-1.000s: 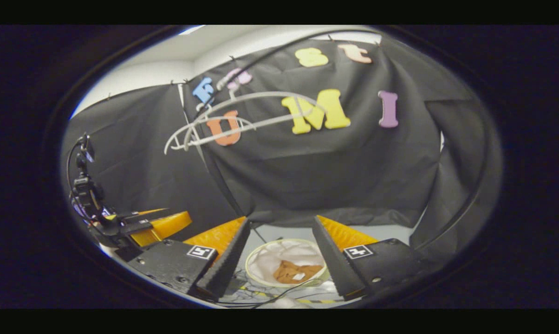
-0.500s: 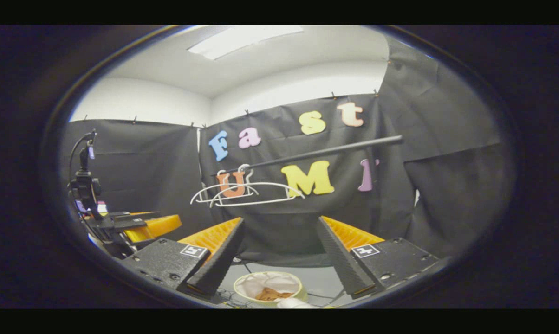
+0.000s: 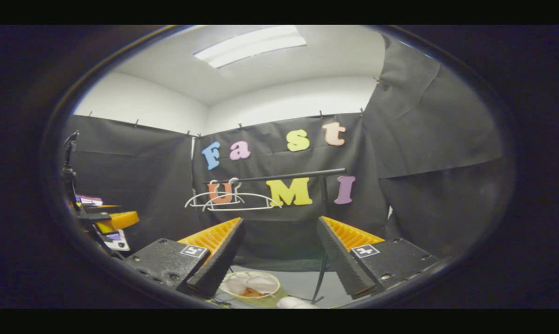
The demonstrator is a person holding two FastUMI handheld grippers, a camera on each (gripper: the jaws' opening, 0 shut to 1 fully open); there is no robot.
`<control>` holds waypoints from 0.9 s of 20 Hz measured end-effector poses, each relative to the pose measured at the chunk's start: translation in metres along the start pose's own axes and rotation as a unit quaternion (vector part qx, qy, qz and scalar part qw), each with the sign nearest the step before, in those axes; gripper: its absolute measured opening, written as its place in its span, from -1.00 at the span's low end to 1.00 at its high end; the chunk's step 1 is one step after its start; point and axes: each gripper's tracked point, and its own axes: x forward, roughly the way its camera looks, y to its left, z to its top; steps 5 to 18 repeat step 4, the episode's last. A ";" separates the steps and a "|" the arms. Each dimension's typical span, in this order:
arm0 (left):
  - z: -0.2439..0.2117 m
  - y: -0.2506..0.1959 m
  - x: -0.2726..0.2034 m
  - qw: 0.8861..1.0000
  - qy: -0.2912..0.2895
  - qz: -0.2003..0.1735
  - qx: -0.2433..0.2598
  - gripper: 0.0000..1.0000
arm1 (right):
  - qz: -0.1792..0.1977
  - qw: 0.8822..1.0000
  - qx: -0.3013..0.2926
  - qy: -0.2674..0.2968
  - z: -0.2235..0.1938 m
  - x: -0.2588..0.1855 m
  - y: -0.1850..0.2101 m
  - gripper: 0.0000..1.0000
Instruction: Grasp the clothes on the hanger with both hands and then place them into the laundry hamper below.
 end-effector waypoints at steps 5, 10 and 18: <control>-0.005 0.000 -0.004 1.000 0.002 0.011 -0.013 1.00 | 0.000 1.000 -0.013 0.021 -0.011 -0.011 0.003 0.97; -0.005 0.000 -0.004 1.000 0.002 0.011 -0.013 1.00 | 0.000 1.000 -0.013 0.021 -0.011 -0.011 0.003 0.97; -0.005 0.000 -0.004 1.000 0.002 0.011 -0.013 1.00 | 0.000 1.000 -0.013 0.021 -0.011 -0.011 0.003 0.97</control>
